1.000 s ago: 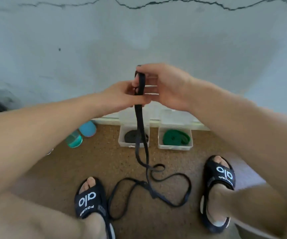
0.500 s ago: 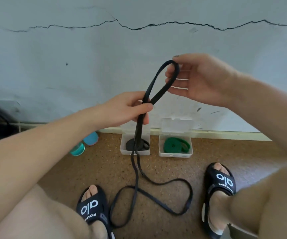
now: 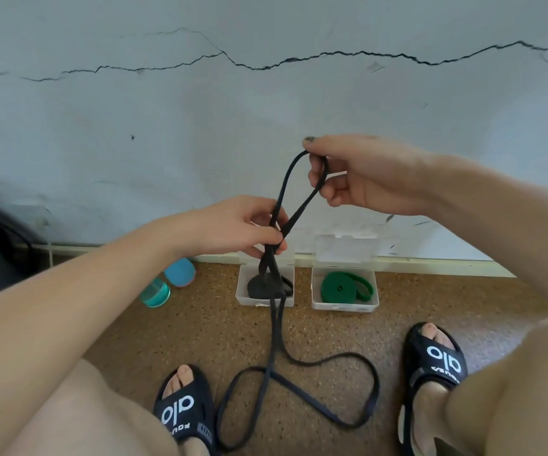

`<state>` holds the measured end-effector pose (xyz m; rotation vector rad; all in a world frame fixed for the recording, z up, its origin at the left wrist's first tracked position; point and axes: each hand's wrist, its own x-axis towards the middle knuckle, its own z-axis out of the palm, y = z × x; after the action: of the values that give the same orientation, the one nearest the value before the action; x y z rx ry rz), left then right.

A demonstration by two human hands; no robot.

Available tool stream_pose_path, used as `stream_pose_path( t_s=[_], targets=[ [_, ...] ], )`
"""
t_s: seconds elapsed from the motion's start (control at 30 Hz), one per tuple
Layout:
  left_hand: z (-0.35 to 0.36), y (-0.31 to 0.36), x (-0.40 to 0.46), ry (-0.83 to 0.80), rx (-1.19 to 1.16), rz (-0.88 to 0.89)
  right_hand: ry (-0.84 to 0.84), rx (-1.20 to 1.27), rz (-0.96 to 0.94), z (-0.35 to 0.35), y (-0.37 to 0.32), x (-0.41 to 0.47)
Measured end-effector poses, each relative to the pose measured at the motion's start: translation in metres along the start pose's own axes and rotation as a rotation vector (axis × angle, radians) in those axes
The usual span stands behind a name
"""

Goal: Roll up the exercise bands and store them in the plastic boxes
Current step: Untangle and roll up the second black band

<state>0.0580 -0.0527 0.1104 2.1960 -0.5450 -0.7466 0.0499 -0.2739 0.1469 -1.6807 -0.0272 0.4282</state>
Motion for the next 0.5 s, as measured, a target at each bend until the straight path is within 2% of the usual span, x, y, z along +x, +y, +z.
stream_pose_path(
  t_s=[0.1, 0.33, 0.5],
  targets=[
    [0.003, 0.001, 0.002, 0.013, 0.024, 0.025, 0.034, -0.039, -0.083, 0.011, 0.0, 0.004],
    [0.0, 0.012, 0.003, 0.167, 0.002, 0.138, 0.162, 0.025, -0.219, 0.017, -0.003, 0.011],
    [-0.001, 0.011, 0.004, 0.193, -0.002, 0.154, 0.259, -0.081, -0.283, 0.017, 0.001, 0.014]
  ],
)
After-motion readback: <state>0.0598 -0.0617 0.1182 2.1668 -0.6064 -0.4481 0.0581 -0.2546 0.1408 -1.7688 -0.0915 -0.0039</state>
